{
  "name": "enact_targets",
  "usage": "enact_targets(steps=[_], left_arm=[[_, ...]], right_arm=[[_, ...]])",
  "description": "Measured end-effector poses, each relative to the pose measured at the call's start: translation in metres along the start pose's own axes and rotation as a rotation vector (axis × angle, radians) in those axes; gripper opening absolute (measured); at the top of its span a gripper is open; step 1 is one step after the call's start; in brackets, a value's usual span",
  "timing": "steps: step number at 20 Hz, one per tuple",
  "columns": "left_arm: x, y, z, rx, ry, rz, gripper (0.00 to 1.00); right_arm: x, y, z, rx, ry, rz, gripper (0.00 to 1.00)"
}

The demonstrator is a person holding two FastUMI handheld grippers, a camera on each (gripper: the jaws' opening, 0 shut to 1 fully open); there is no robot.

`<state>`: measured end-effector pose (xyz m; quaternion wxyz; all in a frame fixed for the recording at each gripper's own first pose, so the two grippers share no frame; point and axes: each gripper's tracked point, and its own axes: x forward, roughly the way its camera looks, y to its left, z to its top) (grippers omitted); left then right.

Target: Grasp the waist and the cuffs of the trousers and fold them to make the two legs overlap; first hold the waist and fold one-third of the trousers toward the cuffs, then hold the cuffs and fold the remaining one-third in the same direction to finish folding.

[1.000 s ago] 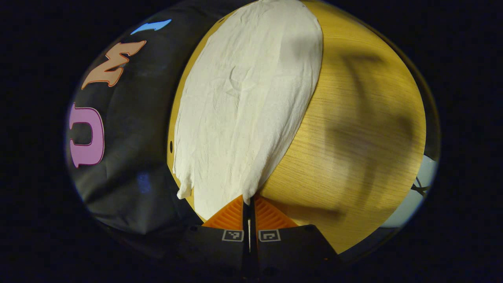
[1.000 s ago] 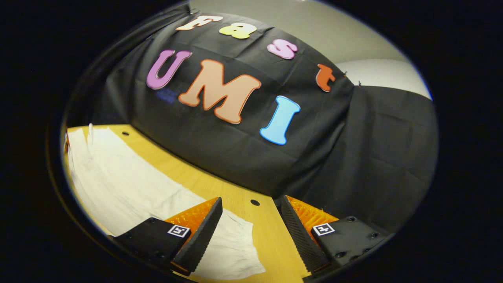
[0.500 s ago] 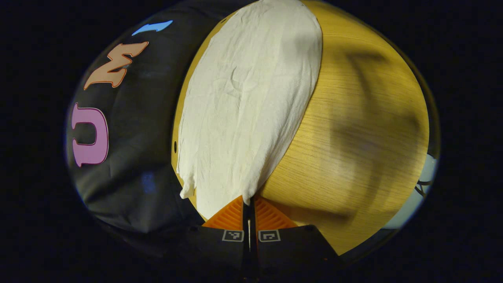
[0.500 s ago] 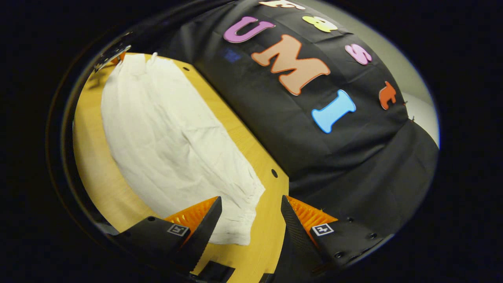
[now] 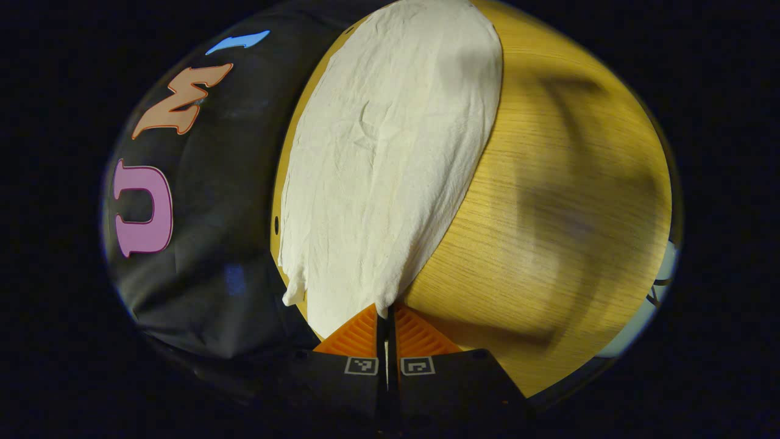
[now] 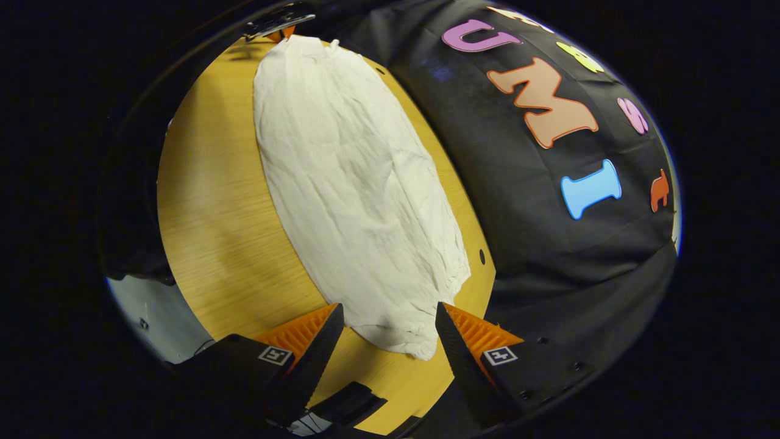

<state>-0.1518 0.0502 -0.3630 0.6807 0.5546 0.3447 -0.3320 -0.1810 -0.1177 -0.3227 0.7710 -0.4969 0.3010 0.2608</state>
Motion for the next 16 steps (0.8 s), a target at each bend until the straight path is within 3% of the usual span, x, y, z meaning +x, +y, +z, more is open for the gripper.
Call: enact_targets(steps=[3,4,9,14,15,16], left_arm=[[0.000,0.000,0.001,0.010,0.005,0.004,0.00],[0.000,0.000,0.000,0.014,0.005,0.007,0.00],[0.001,0.000,0.001,0.007,0.016,0.015,0.00],[0.002,0.002,0.001,0.001,0.024,0.019,0.00],[0.002,0.001,0.001,-0.001,0.025,0.021,0.00],[0.001,0.001,0.002,-0.001,0.025,0.023,0.00]], right_arm=[[0.009,0.008,-0.008,-0.073,0.009,0.025,1.00],[0.012,0.006,-0.006,-0.095,-0.001,0.017,0.95],[0.031,-0.001,-0.002,-0.128,-0.012,0.028,0.89],[0.051,0.004,-0.002,-0.122,0.024,0.052,0.60],[0.055,0.007,-0.004,-0.115,0.036,0.061,0.51],[0.056,0.009,-0.005,-0.115,0.041,0.068,0.31]])
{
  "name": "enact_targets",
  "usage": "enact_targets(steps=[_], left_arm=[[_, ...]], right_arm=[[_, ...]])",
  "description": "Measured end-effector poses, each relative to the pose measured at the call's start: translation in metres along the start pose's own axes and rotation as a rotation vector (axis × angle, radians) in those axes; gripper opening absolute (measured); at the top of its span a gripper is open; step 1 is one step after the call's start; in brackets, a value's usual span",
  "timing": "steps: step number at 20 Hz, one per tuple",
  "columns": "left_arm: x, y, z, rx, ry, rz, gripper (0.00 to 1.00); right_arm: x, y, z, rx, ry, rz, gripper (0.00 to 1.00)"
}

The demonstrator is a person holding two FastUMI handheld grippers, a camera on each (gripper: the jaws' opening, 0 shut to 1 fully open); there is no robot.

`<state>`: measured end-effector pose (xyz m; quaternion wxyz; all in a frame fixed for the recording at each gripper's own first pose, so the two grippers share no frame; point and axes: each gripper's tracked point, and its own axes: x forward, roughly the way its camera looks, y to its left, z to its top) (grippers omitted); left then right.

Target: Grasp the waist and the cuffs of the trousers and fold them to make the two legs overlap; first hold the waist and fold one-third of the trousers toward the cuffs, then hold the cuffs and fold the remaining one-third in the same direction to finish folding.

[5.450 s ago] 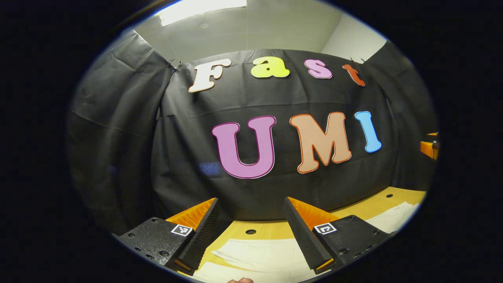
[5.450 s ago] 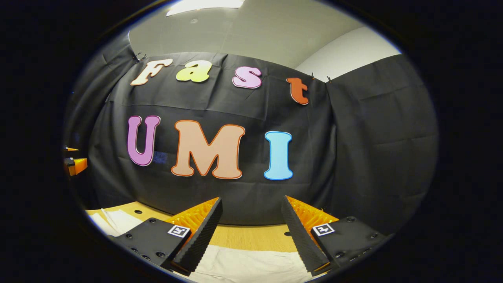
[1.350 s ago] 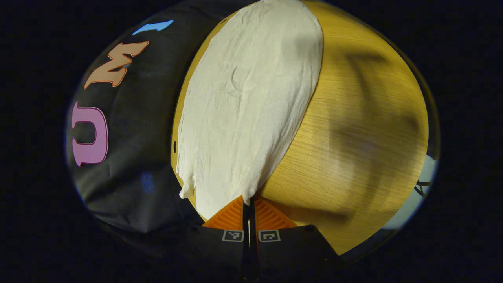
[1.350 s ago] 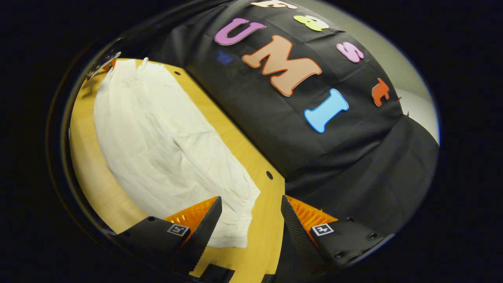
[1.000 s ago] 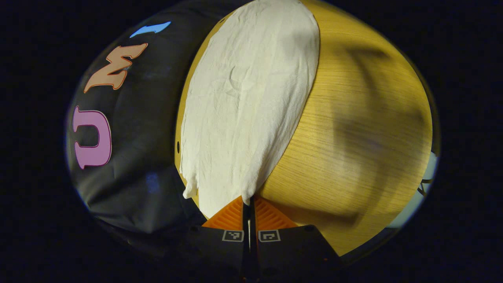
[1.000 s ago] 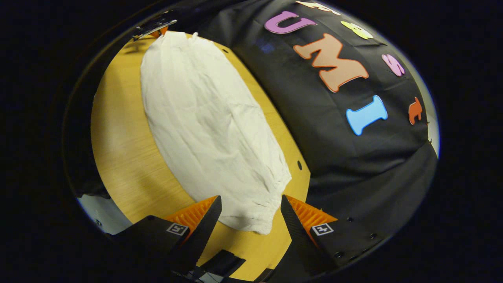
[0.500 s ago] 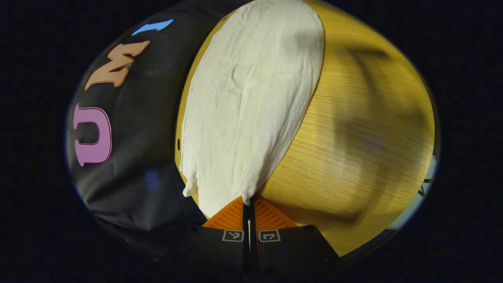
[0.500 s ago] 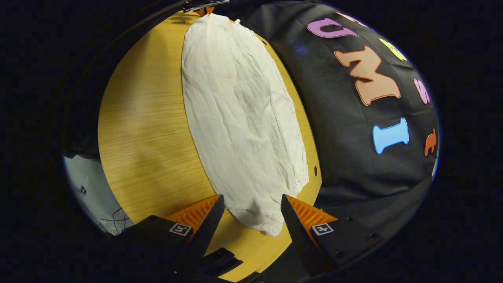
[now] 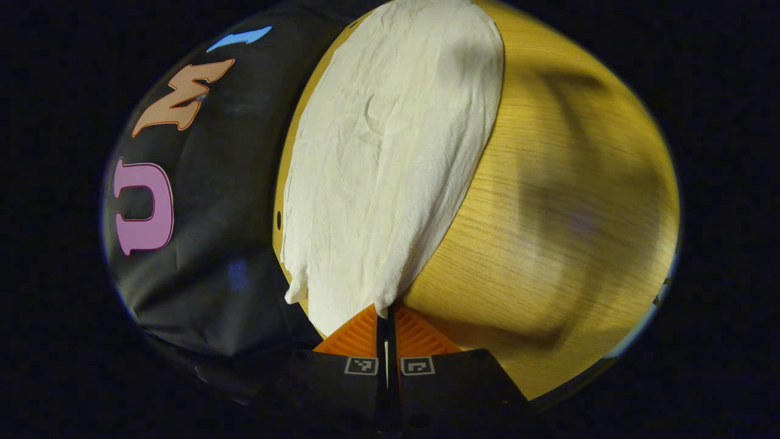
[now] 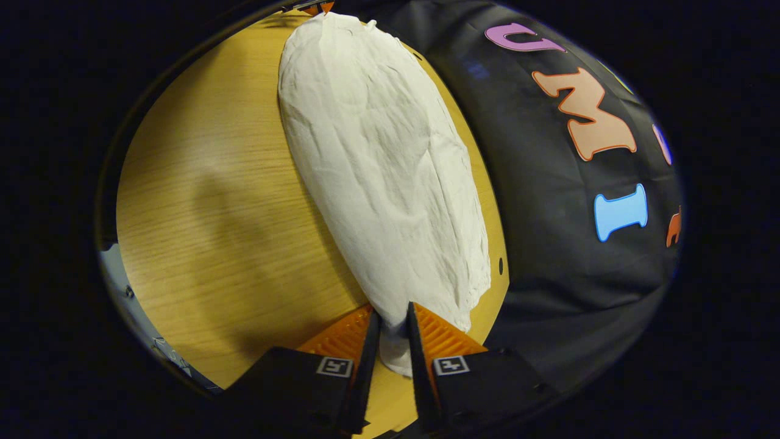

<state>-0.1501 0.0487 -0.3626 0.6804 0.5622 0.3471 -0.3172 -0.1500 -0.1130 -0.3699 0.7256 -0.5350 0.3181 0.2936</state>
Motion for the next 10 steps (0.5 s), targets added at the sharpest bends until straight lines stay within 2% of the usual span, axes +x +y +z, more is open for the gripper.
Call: enact_targets(steps=[2,3,4,5,7,10], left_arm=[[0.001,0.000,0.000,-0.003,-0.001,0.001,0.00],[0.001,0.000,0.000,-0.009,-0.001,0.000,0.00],[0.001,0.000,0.000,-0.016,-0.005,-0.003,0.00],[0.002,0.000,0.000,-0.025,-0.005,-0.009,0.00],[0.002,0.003,-0.003,-0.059,0.012,-0.023,0.00],[0.001,0.030,-0.001,-0.098,0.019,0.024,0.00]], right_arm=[[0.000,-0.001,0.000,-0.006,0.005,-0.008,0.17],[-0.011,-0.002,0.000,0.009,0.014,-0.003,0.17],[0.000,0.000,0.000,0.027,0.018,0.006,0.11],[0.000,-0.001,-0.001,0.052,0.025,0.020,0.11],[-0.003,-0.018,0.002,0.068,0.013,-0.009,0.08],[-0.008,-0.049,0.013,0.086,-0.017,-0.075,0.11]])
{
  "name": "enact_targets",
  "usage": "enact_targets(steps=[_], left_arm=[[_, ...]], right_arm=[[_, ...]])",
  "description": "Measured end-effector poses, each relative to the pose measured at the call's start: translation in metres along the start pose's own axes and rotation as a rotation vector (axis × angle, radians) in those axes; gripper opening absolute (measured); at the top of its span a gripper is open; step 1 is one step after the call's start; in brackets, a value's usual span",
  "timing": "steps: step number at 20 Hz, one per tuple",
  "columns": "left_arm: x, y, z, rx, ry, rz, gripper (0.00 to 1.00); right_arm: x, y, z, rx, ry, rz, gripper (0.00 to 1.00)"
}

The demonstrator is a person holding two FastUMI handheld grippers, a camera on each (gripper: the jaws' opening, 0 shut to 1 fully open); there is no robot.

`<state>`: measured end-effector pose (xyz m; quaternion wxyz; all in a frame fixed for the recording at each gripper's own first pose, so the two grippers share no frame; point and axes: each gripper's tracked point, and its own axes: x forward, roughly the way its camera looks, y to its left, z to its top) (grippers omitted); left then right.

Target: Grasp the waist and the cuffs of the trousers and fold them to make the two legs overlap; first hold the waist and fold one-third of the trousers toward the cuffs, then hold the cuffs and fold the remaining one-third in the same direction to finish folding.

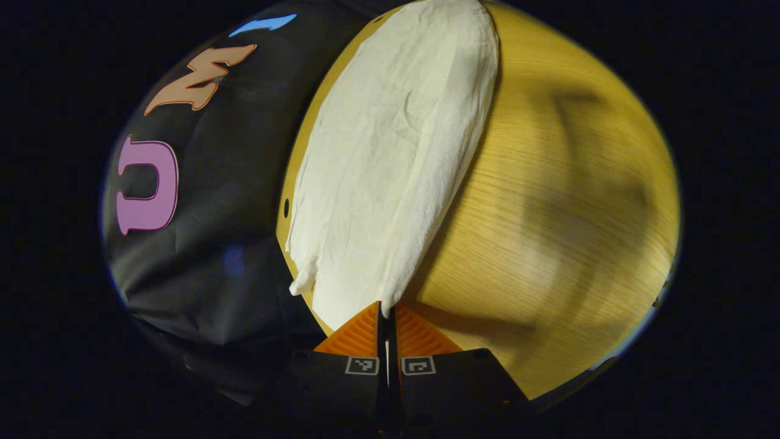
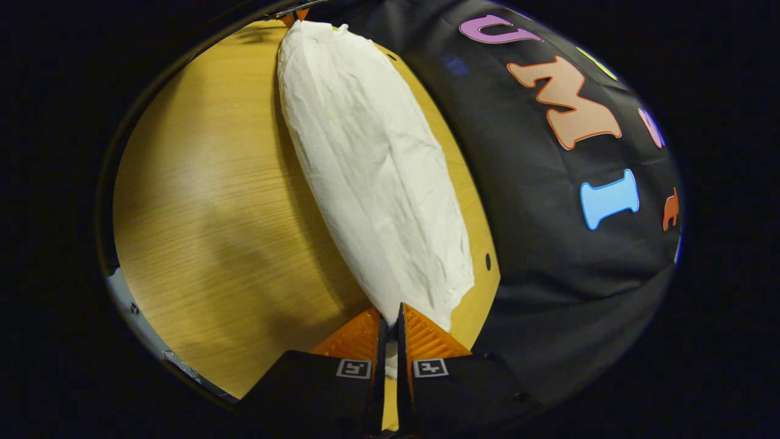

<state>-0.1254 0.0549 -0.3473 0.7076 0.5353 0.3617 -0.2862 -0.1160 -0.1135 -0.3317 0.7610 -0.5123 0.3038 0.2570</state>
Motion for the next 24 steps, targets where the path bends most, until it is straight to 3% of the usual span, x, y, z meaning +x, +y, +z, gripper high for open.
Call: enact_targets(steps=[15,24], left_arm=[[-0.013,0.130,0.035,-0.074,0.033,0.253,0.00],[0.039,0.216,0.074,-0.150,-0.082,0.301,0.00]], right_arm=[[0.030,-0.125,0.044,0.177,-0.123,-0.230,0.11],[0.071,-0.175,0.070,0.192,-0.069,-0.346,0.11]])
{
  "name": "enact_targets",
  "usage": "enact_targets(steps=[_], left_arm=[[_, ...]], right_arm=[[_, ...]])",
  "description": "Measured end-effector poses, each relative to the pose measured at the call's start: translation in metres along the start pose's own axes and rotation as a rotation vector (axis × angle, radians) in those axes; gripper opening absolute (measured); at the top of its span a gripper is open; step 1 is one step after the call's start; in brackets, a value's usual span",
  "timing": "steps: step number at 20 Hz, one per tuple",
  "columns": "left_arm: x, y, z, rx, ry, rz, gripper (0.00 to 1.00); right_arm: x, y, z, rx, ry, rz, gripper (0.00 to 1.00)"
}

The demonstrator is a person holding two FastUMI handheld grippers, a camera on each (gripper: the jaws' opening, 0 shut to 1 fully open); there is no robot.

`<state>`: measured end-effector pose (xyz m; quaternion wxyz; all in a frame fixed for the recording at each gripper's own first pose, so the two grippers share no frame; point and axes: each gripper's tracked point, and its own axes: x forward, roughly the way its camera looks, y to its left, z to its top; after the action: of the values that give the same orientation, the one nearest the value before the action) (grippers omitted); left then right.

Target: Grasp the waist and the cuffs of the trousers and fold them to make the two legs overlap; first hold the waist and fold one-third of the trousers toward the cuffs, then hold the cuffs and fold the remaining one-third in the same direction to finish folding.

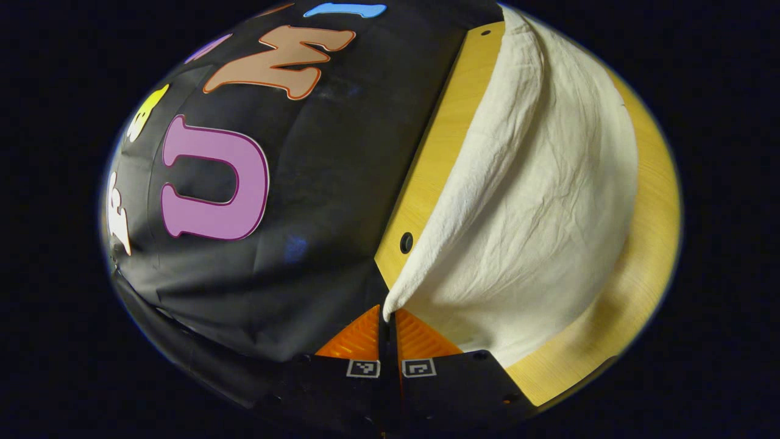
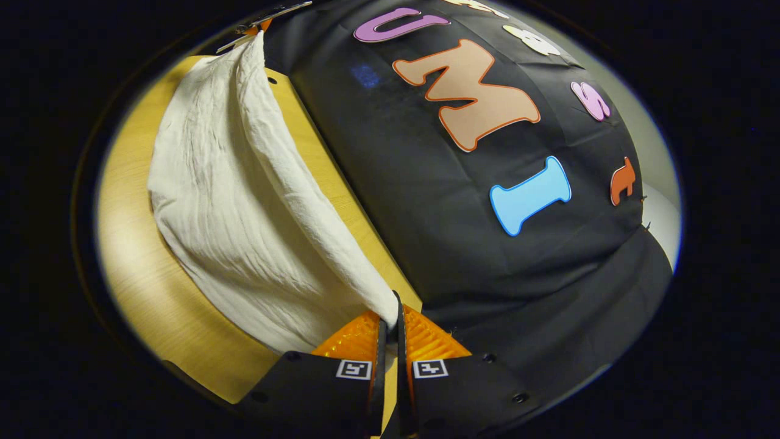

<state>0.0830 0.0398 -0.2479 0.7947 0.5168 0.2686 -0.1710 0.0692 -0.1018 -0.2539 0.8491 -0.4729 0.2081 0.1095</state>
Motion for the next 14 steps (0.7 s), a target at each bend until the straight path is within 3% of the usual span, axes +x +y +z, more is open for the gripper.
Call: enact_targets(steps=[5,10,14], left_arm=[[0.045,0.005,0.018,-0.001,-0.052,-0.005,0.00],[0.091,-0.019,0.023,-0.013,-0.068,-0.052,0.00],[0.112,-0.029,0.028,-0.037,-0.072,-0.036,0.00]], right_arm=[[0.040,0.010,0.000,-0.004,0.052,-0.005,0.11],[0.084,0.036,-0.007,-0.004,0.108,0.036,0.13],[0.108,0.050,-0.016,0.040,0.162,0.034,0.15]])
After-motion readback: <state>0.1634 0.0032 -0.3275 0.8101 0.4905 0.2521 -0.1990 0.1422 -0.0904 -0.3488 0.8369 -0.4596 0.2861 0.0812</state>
